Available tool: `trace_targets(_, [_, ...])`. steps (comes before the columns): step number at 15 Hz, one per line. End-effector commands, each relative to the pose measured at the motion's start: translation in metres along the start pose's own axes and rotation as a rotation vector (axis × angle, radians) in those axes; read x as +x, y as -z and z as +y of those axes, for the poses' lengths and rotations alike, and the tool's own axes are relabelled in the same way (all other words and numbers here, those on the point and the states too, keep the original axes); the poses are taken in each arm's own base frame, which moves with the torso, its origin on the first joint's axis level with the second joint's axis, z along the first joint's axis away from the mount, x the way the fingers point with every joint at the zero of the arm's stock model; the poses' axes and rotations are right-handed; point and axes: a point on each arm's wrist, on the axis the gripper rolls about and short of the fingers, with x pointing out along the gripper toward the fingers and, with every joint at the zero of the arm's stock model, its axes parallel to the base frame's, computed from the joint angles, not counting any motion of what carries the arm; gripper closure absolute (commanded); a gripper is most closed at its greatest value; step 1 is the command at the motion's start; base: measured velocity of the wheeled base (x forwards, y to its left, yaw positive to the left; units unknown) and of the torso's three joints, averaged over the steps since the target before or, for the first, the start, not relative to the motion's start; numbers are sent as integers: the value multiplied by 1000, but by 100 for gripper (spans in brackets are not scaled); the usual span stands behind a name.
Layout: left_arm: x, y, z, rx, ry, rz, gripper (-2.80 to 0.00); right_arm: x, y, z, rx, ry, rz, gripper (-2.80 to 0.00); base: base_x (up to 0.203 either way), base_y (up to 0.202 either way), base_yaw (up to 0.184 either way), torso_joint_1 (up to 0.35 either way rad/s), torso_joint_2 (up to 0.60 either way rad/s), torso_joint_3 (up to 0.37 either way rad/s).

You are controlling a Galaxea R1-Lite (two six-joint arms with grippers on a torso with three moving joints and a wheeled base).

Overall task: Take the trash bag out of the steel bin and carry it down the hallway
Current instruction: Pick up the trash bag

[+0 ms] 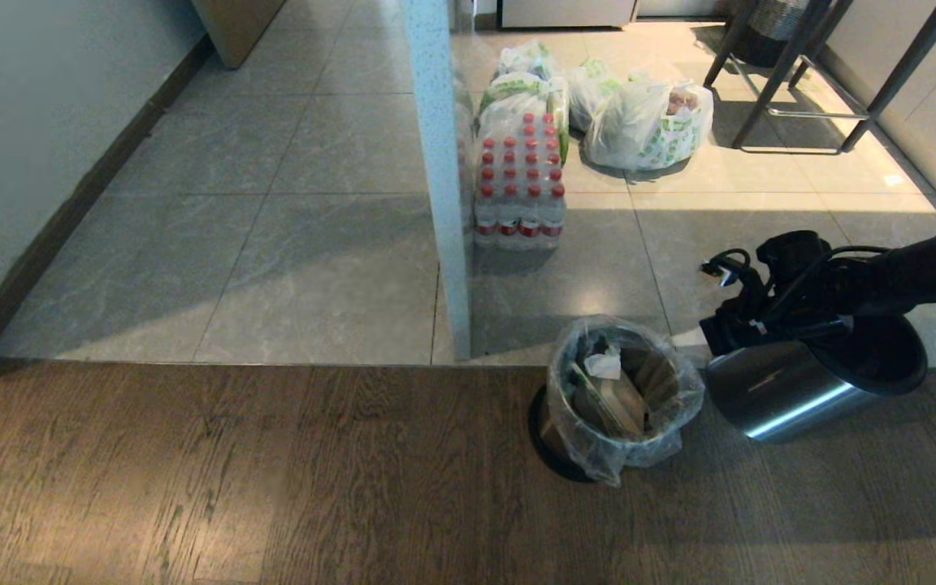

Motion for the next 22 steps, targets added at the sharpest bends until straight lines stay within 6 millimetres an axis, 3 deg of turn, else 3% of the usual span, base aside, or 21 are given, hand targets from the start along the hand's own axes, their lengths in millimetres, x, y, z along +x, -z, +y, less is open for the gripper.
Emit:
trace_targets(1, [0,0,0,-1,-1,1,0,8,5,-9,9,1,6,0,0,0,0,0,0,0])
trace_targets(8, [0,0,0,-1,-1,0,0,29,10,-28,4,19,-8,0,0,0,0,0,0,0])
trace_targets(14, [0,0,0,-1,-1,2,0,33,19,-23,54,-9,48,0,0,0,0,0,0,0])
trace_targets(22, [0,0,0,-1,-1,2,0,24,6,-6,35,-35,46,0,0,0,0,0,0,0])
